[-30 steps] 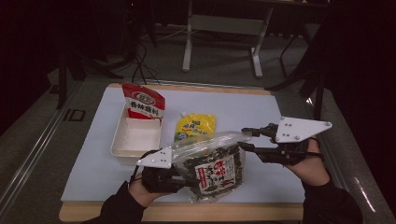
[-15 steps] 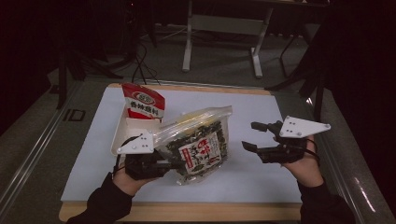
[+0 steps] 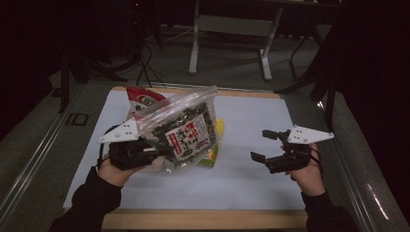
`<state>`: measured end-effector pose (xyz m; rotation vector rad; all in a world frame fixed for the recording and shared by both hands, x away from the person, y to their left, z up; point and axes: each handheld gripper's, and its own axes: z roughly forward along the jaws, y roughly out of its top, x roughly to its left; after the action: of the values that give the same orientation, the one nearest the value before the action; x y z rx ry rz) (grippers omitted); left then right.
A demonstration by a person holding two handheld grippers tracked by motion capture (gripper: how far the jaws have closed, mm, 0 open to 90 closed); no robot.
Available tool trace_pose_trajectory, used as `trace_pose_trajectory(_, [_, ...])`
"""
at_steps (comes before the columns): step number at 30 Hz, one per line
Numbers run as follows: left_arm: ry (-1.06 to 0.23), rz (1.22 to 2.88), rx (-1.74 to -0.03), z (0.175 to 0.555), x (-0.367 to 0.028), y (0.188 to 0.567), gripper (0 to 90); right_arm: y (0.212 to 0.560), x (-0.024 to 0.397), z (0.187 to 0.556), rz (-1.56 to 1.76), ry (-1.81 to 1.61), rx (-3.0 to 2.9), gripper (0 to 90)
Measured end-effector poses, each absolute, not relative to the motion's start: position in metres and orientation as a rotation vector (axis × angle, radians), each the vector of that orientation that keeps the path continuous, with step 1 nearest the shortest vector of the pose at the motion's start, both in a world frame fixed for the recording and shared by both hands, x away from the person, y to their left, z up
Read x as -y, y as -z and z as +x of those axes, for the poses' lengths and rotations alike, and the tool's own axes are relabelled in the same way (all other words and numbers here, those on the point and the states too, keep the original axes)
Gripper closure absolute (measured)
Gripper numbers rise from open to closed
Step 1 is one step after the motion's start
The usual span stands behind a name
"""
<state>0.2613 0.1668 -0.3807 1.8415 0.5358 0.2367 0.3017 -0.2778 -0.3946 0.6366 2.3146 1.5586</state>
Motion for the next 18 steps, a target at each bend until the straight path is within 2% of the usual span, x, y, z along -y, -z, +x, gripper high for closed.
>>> trace_pose_trajectory(18, [-0.391, 1.878, -0.680, 0.289, -0.230, 0.384, 77.9, 0.412, 0.284, 0.313, 0.638, -1.566, -2.283, 13.6])
